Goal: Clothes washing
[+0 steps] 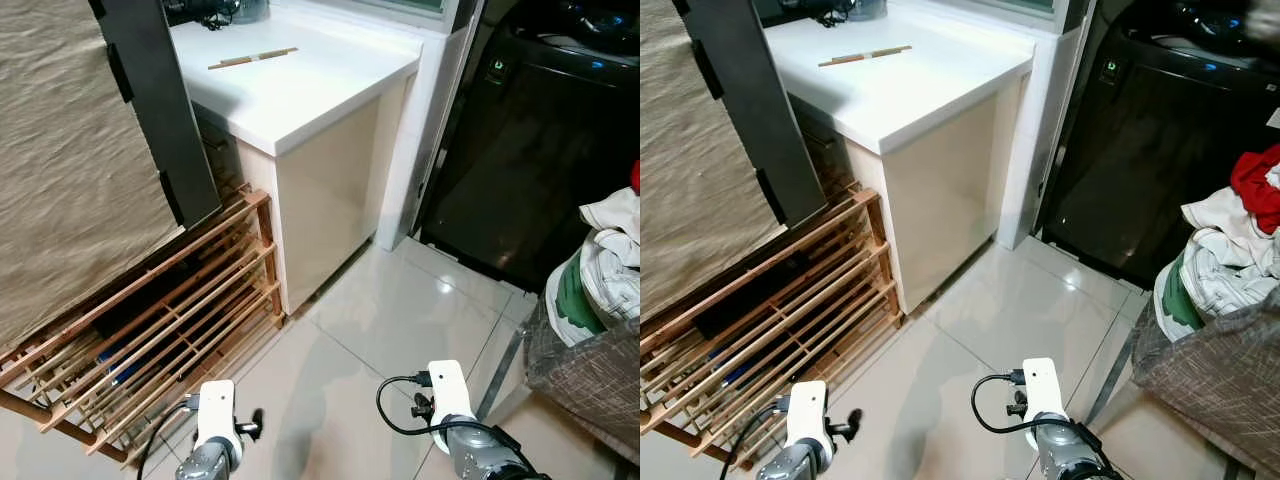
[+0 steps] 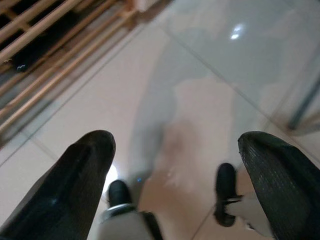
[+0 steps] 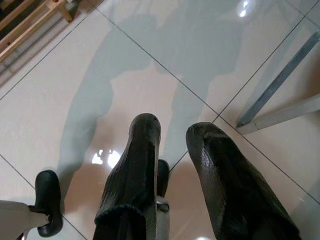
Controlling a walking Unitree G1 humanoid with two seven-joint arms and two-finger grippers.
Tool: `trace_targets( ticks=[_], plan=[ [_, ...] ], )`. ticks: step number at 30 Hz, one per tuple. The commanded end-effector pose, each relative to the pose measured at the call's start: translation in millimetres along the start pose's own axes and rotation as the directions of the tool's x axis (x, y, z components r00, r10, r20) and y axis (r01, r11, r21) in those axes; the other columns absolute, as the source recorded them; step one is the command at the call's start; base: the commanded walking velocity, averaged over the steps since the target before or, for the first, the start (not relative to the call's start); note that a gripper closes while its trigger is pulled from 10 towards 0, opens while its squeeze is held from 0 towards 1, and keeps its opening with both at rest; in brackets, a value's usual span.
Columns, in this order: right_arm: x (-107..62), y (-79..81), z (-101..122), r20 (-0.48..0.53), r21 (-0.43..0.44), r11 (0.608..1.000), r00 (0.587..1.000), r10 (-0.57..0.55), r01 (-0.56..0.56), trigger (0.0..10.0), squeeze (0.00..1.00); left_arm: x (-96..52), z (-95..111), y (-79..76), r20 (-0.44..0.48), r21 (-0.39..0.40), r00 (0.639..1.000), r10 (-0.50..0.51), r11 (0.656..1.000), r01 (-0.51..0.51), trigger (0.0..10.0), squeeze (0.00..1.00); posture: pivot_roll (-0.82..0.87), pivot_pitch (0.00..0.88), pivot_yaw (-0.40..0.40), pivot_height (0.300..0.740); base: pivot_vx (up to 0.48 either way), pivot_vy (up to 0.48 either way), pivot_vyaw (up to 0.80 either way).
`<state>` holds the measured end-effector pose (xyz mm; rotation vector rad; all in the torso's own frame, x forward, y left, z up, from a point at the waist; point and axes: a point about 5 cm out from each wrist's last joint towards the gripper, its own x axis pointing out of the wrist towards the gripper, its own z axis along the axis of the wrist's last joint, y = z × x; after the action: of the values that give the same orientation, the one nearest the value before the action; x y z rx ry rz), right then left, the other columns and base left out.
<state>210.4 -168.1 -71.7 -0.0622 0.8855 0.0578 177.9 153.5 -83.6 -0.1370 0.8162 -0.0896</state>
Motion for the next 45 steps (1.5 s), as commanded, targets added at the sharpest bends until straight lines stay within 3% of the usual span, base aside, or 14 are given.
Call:
trace_targets(
  ticks=[1,7,11,21,22,23,24,26,27,28,31,34,37,45],
  plan=[
    [0.0,-0.9,2.0,0.014,0.0,1.0,1.0,0.009,-0.009,10.0,0.0,-0.7,2.8,-1.7,0.04,0.034,0.999,-0.019,0.999,0.018,10.0,0.0,-0.02,0.0,0.004,0.74,0.0,0.0,0.0],
    [-0.4,-0.7,0.1,0.012,0.002,1.0,1.0,0.014,-0.014,10.0,0.0,-1.8,1.9,-0.2,0.057,-0.092,0.998,-0.027,0.995,0.032,10.0,0.0,-0.02,0.0,0.001,0.74,0.0,0.0,0.0],
    [-0.9,-0.5,-2.3,0.01,0.013,1.0,1.0,0.016,-0.016,10.0,0.0,-1.0,14.3,3.1,0.16,-0.298,0.986,-0.037,0.951,0.084,10.0,0.0,-0.02,0.0,0.0,0.74,0.0,0.0,0.0],
    [-1.0,1.0,-3.2,0.012,0.029,0.999,1.0,0.021,-0.021,10.0,0.0,-1.0,26.1,2.1,0.232,-0.265,0.973,-0.014,0.961,0.077,10.0,0.0,-0.02,0.0,-0.003,0.74,0.0,0.0,0.0],
    [-1.0,1.2,-3.1,0.013,0.032,0.999,1.0,0.021,-0.022,10.0,0.0,-1.8,27.8,2.0,0.259,-0.276,0.966,0.005,0.959,0.07,10.0,0.0,-0.02,0.0,-0.003,0.74,0.0,0.0,0.0],
    [-1.0,1.5,-3.0,0.015,0.039,0.999,1.0,0.022,-0.022,10.0,0.0,-6.4,35.3,1.9,0.36,-0.213,0.932,0.035,0.976,0.045,10.0,0.0,-0.02,0.0,-0.002,0.74,0.0,0.0,0.0],
    [-1.0,1.5,-3.0,0.015,0.039,0.999,1.0,0.022,-0.022,10.0,0.0,-6.4,35.3,1.9,0.36,-0.213,0.932,0.035,0.976,0.045,10.0,0.0,-0.02,0.0,-0.002,0.74,0.0,0.0,0.0],
    [-1.1,4.2,-4.9,0.011,0.116,0.993,0.999,0.036,-0.037,10.0,0.0,-3.5,29.5,-12.4,0.322,-0.287,0.941,-0.107,0.936,0.205,10.0,0.0,-0.01,0.0,-0.002,0.74,0.0,0.0,0.0],
    [-1.3,5.5,-5.9,0.015,0.165,0.985,0.999,0.039,-0.041,10.0,0.0,-2.3,27.5,-16.0,0.284,-0.235,0.95,-0.126,0.952,0.196,10.0,0.0,-0.01,0.0,-0.002,0.74,0.0,0.0,0.0],
    [-1.3,5.5,-5.9,0.015,0.165,0.985,0.999,0.039,-0.041,10.0,0.0,-2.3,27.5,-16.0,0.284,-0.235,0.95,-0.126,0.952,0.196,10.0,0.0,-0.01,0.0,-0.002,0.74,0.0,0.0,0.0],
    [-1.7,7.4,-7.9,0.032,0.313,0.95,0.999,0.002,-0.012,10.0,0.0,-2.0,33.5,-19.2,0.309,-0.146,0.942,-0.134,0.972,0.187,10.0,0.0,-0.01,0.0,-0.007,0.74,0.0,0.0,0.0],
    [-1.4,8.1,-7.2,0.027,0.278,0.96,1.0,0.015,-0.022,10.0,0.0,-1.5,32.7,-18.5,0.289,-0.138,0.947,-0.139,0.973,0.185,10.0,0.0,-0.01,0.0,-0.004,0.74,0.0,0.0,0.0],
    [-1.0,8.4,-5.3,0.022,0.199,0.979,0.999,0.038,-0.042,10.0,0.0,-3.6,34.0,-16.8,0.326,-0.189,0.939,-0.113,0.965,0.181,10.0,0.0,-0.01,0.0,-0.007,0.74,0.0,0.0,0.0],
    [-0.8,8.9,-4.9,0.02,0.206,0.978,0.999,0.039,-0.043,10.0,0.0,-6.0,34.5,-10.7,0.347,-0.253,0.937,-0.042,0.958,0.137,10.0,0.0,0.0,0.0,-0.019,0.74,0.0,0.0,0.0]
  ],
)
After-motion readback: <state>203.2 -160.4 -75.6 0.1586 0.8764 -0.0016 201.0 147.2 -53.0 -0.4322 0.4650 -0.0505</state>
